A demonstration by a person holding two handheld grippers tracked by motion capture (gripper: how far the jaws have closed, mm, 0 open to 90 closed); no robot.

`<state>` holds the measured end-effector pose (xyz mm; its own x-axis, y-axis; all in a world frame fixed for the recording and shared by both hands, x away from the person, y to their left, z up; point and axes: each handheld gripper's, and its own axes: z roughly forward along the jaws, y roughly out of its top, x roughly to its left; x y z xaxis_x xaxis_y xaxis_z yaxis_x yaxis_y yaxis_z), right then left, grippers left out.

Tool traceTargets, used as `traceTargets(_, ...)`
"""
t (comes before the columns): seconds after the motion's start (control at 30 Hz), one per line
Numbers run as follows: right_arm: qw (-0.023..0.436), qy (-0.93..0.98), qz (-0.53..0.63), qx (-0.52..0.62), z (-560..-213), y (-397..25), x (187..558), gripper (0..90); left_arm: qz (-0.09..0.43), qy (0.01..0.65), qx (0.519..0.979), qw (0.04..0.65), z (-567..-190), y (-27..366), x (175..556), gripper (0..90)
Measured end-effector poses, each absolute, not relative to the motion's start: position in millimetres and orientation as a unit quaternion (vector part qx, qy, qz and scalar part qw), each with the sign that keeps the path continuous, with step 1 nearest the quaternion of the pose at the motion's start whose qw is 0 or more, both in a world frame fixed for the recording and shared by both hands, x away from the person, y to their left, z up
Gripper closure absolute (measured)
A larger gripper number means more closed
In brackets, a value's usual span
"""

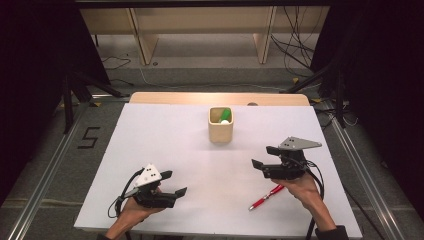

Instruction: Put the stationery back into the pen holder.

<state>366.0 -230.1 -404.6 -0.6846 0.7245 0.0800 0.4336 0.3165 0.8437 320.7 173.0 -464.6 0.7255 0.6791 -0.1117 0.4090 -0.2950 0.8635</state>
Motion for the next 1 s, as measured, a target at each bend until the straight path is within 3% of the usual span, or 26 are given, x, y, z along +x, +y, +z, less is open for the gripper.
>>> traceTargets(0.43,0.16,0.82,0.423,0.351,-416,-233,347,31.9,0.141,0.341,0.791,0.488,-463,174,320,20.0)
traceTargets(0.6,0.163,0.819,0.413,0.365,-420,-237,342,44.5,0.141,0.341,0.792,0.487,-463,174,320,20.0)
traceTargets(0.87,0.18,0.817,0.39,0.385,-432,-247,339,72.5,0.142,0.339,0.793,0.486,-463,174,319,20.1)
traceTargets(1.0,0.183,0.82,0.366,0.4,-441,-253,339,81.3,0.143,0.34,0.79,0.489,-462,174,320,20.1)
